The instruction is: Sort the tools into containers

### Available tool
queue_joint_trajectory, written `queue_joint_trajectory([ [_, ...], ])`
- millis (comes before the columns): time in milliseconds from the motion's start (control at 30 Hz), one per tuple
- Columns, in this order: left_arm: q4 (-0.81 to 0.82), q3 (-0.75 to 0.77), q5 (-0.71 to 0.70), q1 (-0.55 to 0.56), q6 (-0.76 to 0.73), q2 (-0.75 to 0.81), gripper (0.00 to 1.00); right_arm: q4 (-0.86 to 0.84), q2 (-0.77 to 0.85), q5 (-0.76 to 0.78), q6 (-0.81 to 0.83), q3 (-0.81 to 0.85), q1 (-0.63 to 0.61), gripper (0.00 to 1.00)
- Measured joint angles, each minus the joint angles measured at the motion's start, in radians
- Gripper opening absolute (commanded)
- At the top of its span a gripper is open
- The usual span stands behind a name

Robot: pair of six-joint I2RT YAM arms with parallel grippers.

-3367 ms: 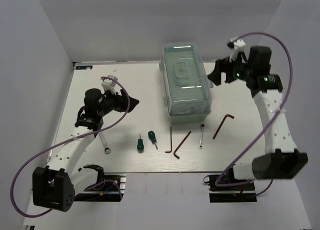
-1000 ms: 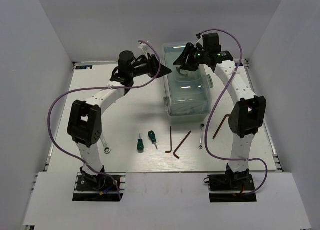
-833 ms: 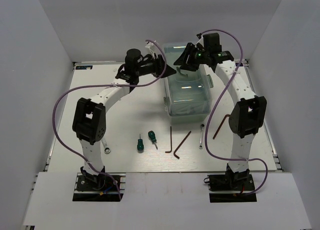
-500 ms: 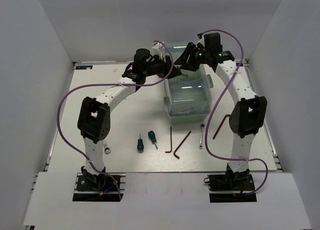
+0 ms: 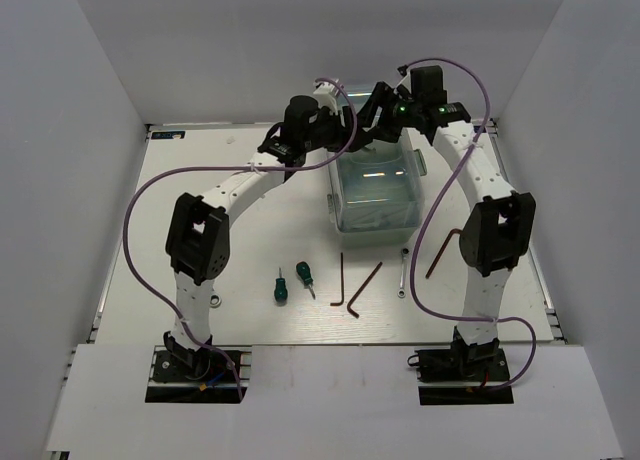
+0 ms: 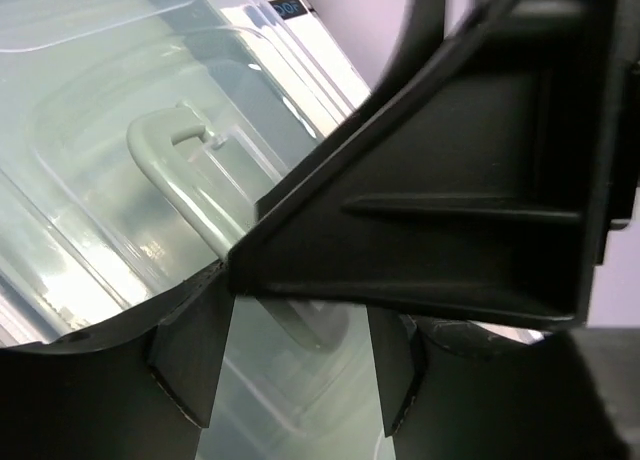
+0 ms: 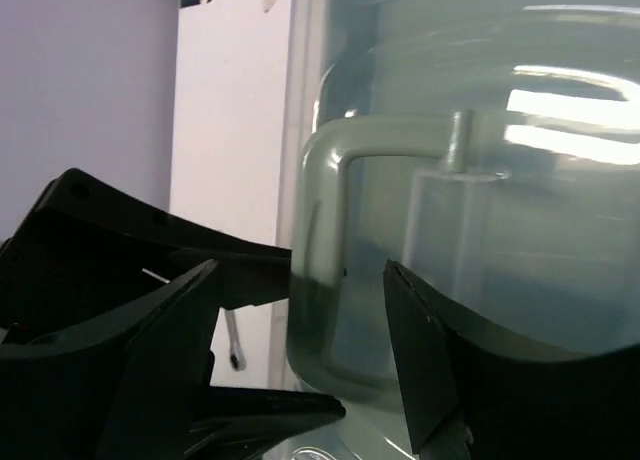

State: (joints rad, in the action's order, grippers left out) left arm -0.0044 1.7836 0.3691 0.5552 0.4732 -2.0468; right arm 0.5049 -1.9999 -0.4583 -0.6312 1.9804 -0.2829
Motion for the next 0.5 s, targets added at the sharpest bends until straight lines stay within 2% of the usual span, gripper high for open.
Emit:
queue_joint_trajectory([
  [100,-0.004,0.014,-0.039,0.011,0.016,-0.009,0.62,0.027,0.039,0.115,0.069,-0.007,0.005,0.72],
  [133,-0.008,0.016,-0.051,0.014,0.021,-0.01,0.59,0.034,0.068,0.176,0.096,-0.023,0.008,0.72],
  [300,-0.027,0.019,-0.096,0.021,0.043,-0.01,0.5,0.004,0.286,0.457,0.22,-0.209,0.05,0.66],
  [433,-0.052,0.024,-0.119,0.023,0.067,-0.011,0.36,-0.059,0.413,0.57,0.297,-0.368,0.132,0.62],
  [500,-0.072,0.032,-0.129,0.024,0.092,-0.011,0.22,-0.059,0.407,0.566,0.318,-0.404,0.18,0.62],
])
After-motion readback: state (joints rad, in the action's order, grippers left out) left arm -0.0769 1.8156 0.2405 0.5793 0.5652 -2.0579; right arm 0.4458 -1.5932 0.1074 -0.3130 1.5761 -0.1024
